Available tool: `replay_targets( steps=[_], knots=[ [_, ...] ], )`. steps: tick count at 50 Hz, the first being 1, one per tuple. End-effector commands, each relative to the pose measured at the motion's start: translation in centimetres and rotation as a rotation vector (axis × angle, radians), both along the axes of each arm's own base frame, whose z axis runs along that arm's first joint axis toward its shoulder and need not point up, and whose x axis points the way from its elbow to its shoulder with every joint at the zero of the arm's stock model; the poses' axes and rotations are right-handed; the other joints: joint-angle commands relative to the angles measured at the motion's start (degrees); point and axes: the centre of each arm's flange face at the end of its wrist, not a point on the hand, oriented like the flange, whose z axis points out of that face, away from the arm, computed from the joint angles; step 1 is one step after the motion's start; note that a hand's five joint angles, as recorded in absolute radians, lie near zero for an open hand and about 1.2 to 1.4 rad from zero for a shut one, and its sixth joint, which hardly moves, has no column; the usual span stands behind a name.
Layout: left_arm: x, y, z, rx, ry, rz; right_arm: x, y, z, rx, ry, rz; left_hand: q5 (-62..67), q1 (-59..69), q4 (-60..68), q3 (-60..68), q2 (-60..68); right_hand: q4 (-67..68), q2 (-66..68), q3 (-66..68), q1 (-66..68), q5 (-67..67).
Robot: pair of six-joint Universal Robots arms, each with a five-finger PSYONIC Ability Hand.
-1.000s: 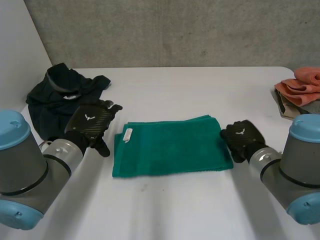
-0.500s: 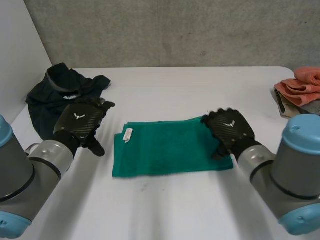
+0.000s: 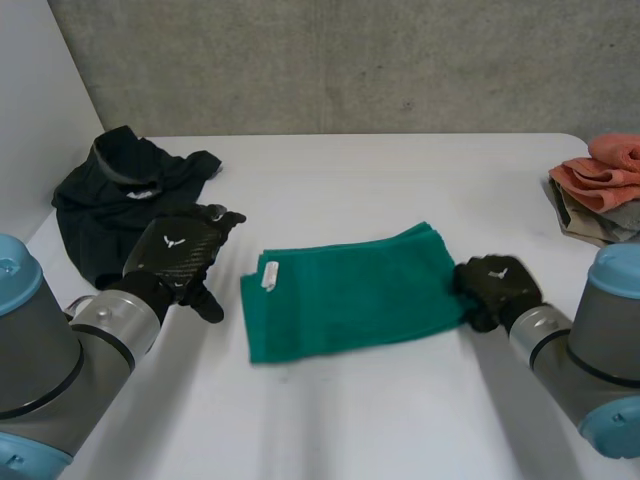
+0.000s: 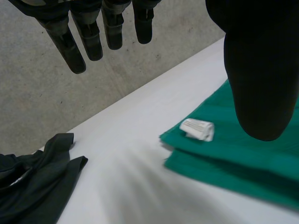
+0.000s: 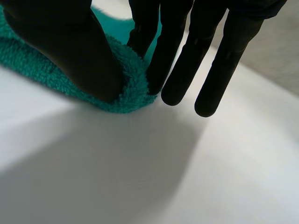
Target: Fold the laundry.
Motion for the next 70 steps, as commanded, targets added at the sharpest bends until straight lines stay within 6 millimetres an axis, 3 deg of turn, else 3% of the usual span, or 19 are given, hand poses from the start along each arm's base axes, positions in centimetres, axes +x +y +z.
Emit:
replay_targets(
  steps=[1,3,7,8,11,12,16,19,20,23,24,29,33,40,45,52,57,63,70],
  knots=[
    [0.4,-0.1,0.5,-0.016,0.007,0.015,-0.8,-1.4,6.0,-0.26,0.023,-0.107,-2.8,-0.8,-1.8,-2.3,-1.9,11.7,13.9,12.1,20.5,14.3],
    [0.6,-0.1,0.7,-0.018,0.008,0.018,-0.1,-1.0,6.7,-0.285,0.045,-0.077,-2.8,-0.8,-1.8,-2.3,-1.9,11.7,13.9,12.1,20.5,14.3],
    [0.8,-0.2,0.9,-0.024,0.012,0.027,3.8,1.3,7.3,-0.329,0.082,0.089,-2.8,-0.8,-1.8,-2.3,-1.9,11.7,13.9,12.1,20.5,14.3],
    [0.9,-0.2,0.8,-0.021,0.012,0.029,5.7,2.6,7.4,-0.352,0.083,0.171,-2.8,-0.8,-1.8,-2.3,-1.9,11.7,13.9,12.1,20.5,14.3],
    [0.8,-0.1,0.8,-0.018,0.018,0.03,8.7,5.2,7.2,-0.386,0.074,0.321,-2.8,-0.8,-1.8,-2.3,-1.9,11.7,13.9,12.1,20.5,14.3],
    [0.8,-0.1,0.9,-0.019,0.02,0.032,10.5,7.0,6.6,-0.401,0.06,0.422,-2.8,-0.8,-1.8,-2.3,-1.9,11.7,13.9,12.1,20.5,14.3],
    [0.7,0.0,0.9,-0.014,0.028,0.026,13.3,10.8,3.9,-0.386,0.061,0.618,-2.8,-0.8,-1.8,-2.3,-1.9,11.7,13.9,12.1,20.5,14.3],
    [0.4,0.1,1.0,-0.014,0.038,0.017,13.8,11.8,2.0,-0.337,0.103,0.657,-2.8,-0.8,-1.8,-2.3,-1.9,11.7,13.9,12.1,20.5,14.3],
    [0.2,0.2,1.0,-0.015,0.041,0.014,13.9,11.7,1.8,-0.331,0.112,0.653,-2.8,-0.8,-1.8,-2.3,-1.9,-0.3,1.9,0.1,8.4,2.3],
    [-0.4,0.2,1.4,-0.023,0.057,-0.001,14.0,10.6,2.6,-0.316,0.108,0.592,-2.8,-0.8,-1.8,-2.3,-1.9,-55.0,-52.7,-54.5,-46.2,-52.4],
    [-0.6,0.2,1.5,-0.028,0.06,-0.006,13.9,10.0,3.1,-0.309,0.091,0.557,-2.8,-0.8,-1.8,-2.3,-1.9,-56.6,-54.4,-56.2,-47.8,-54.0],
    [-2.6,0.0,2.4,-0.048,0.085,-0.027,12.9,7.8,5.9,-0.235,-0.094,0.399,-2.8,-0.8,-1.8,-2.3,-1.9,-58.3,-56.1,-57.9,-49.5,-55.7],
    [-4.4,0.1,3.0,-0.051,0.09,-0.036,10.5,5.3,8.8,-0.139,-0.286,0.259,-2.8,-0.8,-1.8,-2.3,-1.9,-58.3,-56.1,-57.9,-49.5,-55.7],
    [-7.8,1.5,2.3,0.011,0.074,-0.08,9.2,2.9,7.5,0.049,-0.348,0.191,-2.8,-0.8,-1.8,-2.3,-1.9,-58.3,-56.1,-57.9,-49.5,-55.7],
    [-9.7,2.4,-0.4,0.101,0.02,-0.068,9.3,1.3,5.1,0.183,-0.258,0.211,-2.8,-0.8,-1.8,-2.3,-1.9,-58.3,-56.1,-57.9,-49.5,-55.7],
    [-9.6,1.7,-5.0,0.208,-0.093,0.018,9.3,0.5,1.6,0.313,-0.124,0.207,-2.8,-0.8,-1.8,-2.3,-1.9,-58.3,-56.1,-57.9,-49.5,-55.7],
    [-8.7,1.4,-6.4,0.281,-0.156,0.051,9.0,0.0,1.0,0.269,-0.035,0.194,-2.8,-0.8,-1.8,-2.3,-1.9,-58.3,-56.1,-57.9,-49.5,-55.7],
    [-8.1,1.2,-4.8,0.287,-0.141,0.047,8.8,-0.6,3.5,0.098,0.03,0.175,-2.8,-0.8,-1.8,-2.3,-1.9,-58.3,-56.1,-57.9,-49.5,-55.7],
    [-7.4,0.5,1.1,0.179,-0.023,0.003,9.6,1.8,7.3,-0.153,0.081,0.238,-2.8,-0.8,-1.8,-2.3,-1.9,-58.3,-56.1,-57.9,-49.5,-55.7]
  ],
)
